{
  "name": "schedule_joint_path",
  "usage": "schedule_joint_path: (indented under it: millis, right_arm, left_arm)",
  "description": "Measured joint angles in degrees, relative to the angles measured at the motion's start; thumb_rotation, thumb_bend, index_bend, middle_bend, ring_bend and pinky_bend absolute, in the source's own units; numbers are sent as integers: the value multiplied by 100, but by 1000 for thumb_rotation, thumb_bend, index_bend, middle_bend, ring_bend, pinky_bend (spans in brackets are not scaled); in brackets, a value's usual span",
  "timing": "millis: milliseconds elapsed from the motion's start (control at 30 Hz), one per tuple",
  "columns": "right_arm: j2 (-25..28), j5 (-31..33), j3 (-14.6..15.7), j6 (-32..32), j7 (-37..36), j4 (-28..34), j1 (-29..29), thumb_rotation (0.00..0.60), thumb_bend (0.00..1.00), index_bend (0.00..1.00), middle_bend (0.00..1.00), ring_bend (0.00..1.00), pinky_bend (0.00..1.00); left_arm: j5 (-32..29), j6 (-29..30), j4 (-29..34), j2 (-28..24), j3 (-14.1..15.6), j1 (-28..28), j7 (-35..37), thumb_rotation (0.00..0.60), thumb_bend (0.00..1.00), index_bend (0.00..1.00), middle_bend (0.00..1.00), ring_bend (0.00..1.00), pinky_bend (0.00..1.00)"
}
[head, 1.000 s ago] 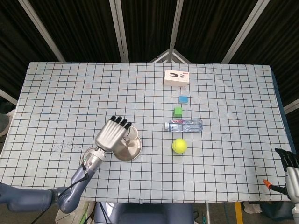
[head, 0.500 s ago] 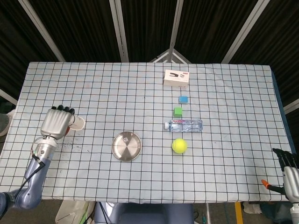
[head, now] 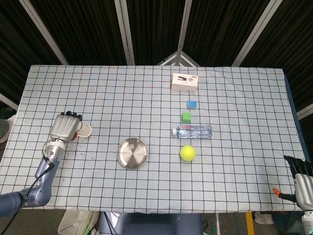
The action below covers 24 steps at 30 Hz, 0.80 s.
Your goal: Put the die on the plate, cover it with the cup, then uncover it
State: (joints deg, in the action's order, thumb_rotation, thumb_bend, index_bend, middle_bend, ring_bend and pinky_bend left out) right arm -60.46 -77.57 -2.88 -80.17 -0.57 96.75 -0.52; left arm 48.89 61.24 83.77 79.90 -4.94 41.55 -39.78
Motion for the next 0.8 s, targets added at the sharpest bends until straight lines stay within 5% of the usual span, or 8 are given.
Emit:
schedule_joint_path:
  millis: [233,400,533,800]
  right_arm:
    - [-19,20,3,13,45,-3,8,600,131,126,137,95,30]
    - [-38,37,8,49,78,-13,26,600,131,130,137,95,30]
    - [-33,46,1,25,74,-7,18,600,131,130,137,96,31]
    - [-17,26,8,9,66,16,13,600,132,130,137,95,30]
  left_arm:
    - [175,-77,-348,333,-17,74,78,600,454,311,194,156,358]
    - [297,-82,-433,434,-19,97,101,600,353,161,39,4,222]
    - [438,-49,-434,436,25,86,85,600,282,60,0,0,167]
    - [645,123,117,124,132,-64,122,600,275,9,0,0,98]
